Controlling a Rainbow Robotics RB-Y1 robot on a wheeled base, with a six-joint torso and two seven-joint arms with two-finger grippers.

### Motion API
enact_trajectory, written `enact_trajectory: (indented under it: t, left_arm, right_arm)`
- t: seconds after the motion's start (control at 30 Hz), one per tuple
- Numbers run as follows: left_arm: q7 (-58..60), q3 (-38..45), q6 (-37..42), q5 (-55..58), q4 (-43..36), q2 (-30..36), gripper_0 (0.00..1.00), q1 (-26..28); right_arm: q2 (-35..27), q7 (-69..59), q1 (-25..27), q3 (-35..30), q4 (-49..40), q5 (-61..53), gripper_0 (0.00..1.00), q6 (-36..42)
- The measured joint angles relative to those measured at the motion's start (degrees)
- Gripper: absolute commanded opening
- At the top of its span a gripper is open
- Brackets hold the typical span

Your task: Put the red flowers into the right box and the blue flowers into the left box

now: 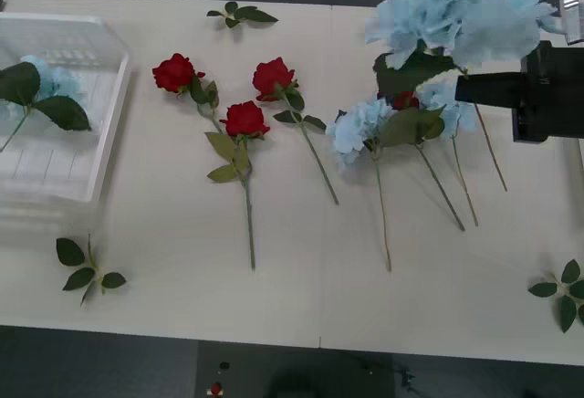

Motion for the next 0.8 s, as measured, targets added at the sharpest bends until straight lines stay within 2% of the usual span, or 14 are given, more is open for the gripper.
enact_trajectory:
  t: [0.1,0.23,0.4,0.6,0.8]
  left_arm:
    - [-2.2,0.0,2.72,6.17,-5.24,-0.78,0.96,0.58]
    - [-2.42,-0.98,2.69,11.93,-10.42,-4.91,0.95,0.62]
    - [-4.27,-9.77,-2.87,24.3,-10.13,-8.54,0.96,0.62]
    - [-24.03,-23.14,-11.68,37.18,-8.15,-12.02,1.0,0.61]
    - [-32.44,-27.03,-13.04,44.66,-7.96,-17.5,1.0,0.61]
  right_arm:
    - [1.63,0.1,-2.2,1.58,-2.11,-0.09,0.0,0.0]
    - [2.02,0.06,-5.16,6.94,-2.48,-3.31,0.0,-1.91]
    - [2.04,-0.35,-8.25,13.48,-2.47,-5.16,0.0,-6.33]
    - [2.93,-6.08,-12.03,18.47,-2.47,-5.17,0.0,-12.05]
    - [5.29,-6.73,-14.97,22.71,-2.46,-5.17,0.0,-17.97]
